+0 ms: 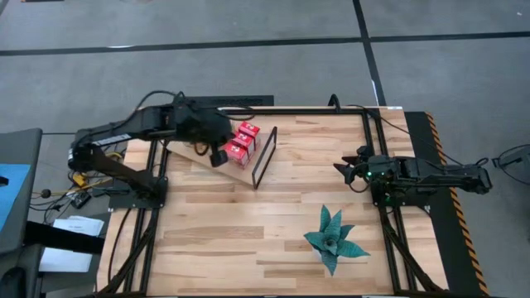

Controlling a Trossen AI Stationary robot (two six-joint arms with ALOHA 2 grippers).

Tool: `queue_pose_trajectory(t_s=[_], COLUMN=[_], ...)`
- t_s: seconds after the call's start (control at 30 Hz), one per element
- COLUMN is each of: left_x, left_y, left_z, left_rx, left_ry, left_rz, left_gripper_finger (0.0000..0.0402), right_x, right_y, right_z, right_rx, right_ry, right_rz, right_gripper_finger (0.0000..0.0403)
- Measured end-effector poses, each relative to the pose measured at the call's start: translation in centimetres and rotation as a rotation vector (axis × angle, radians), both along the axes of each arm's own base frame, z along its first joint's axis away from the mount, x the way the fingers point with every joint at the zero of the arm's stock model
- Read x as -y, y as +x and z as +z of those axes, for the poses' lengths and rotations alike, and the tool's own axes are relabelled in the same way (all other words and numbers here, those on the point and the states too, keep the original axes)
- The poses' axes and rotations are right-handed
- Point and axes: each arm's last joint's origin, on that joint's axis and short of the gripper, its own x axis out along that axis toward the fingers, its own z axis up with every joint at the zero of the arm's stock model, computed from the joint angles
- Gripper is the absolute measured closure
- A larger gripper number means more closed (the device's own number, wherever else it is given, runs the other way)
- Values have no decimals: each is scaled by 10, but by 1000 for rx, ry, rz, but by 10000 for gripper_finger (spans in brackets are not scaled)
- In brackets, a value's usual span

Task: Stack cereal on shelf
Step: Return to Home Position

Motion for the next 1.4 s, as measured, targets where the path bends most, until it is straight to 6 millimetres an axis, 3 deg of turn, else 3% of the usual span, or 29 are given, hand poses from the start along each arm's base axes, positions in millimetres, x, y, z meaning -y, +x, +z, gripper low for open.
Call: queue_pose_trajectory(t_s=[0.13,0.3,0.43,0.67,0.87,1.07,1.4], left_x=[0,3,5,13,22,23,25], left_y=[-16,-33,-37,-76,-99,-115,-132], left_z=[4,-7,-20,-57,-99,-148,-196], left_rx=[4,-132,36,391,563,613,648], left_ry=[4,-46,-81,-122,-184,-256,-334], left_rz=[155,190,134,116,66,127,167], left_gripper_finger=[401,402,402,401,401,401,401], right_x=[0,0,-2,-3,-3,-3,-4], right_y=[0,5,11,13,13,14,6], right_z=[0,8,23,34,34,40,48], right_rx=[-4,62,154,221,220,255,324], right_ry=[0,-72,-216,-312,-313,-357,-417], right_rz=[-2,51,160,192,192,196,198], right_gripper_finger=[86,86,86,86,86,86,86])
